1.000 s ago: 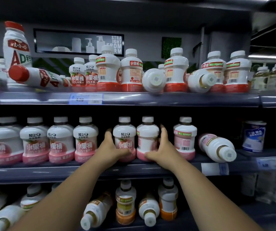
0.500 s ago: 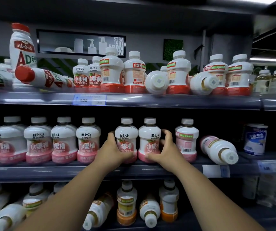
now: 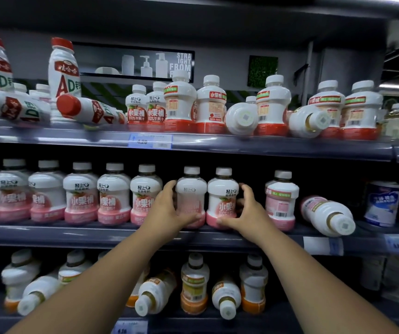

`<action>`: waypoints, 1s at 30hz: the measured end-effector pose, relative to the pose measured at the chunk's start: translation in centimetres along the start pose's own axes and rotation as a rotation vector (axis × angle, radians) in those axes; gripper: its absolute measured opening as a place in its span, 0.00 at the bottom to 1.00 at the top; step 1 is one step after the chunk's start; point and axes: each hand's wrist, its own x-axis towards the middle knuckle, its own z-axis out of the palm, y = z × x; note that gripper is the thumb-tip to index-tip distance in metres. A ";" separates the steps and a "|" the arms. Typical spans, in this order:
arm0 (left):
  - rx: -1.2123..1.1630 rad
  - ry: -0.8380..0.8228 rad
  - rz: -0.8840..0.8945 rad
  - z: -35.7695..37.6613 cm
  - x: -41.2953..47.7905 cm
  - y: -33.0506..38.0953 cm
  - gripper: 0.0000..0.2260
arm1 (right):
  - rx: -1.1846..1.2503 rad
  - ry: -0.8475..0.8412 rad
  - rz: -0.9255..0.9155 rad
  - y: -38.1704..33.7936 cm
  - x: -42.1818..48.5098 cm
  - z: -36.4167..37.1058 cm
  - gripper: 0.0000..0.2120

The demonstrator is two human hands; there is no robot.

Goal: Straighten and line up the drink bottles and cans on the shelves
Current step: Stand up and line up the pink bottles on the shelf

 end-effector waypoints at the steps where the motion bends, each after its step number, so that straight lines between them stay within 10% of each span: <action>1: 0.041 0.018 0.019 -0.4 -0.4 -0.1 0.43 | -0.007 0.002 -0.008 -0.2 0.0 0.2 0.57; 12: 0.098 -0.056 0.136 -2.5 -2.4 1.8 0.29 | 0.017 0.010 -0.039 -2.4 -1.1 1.9 0.57; 30: -0.181 -0.176 0.214 12.1 -1.8 9.4 0.38 | -0.067 0.625 -0.055 4.8 -9.2 -10.8 0.26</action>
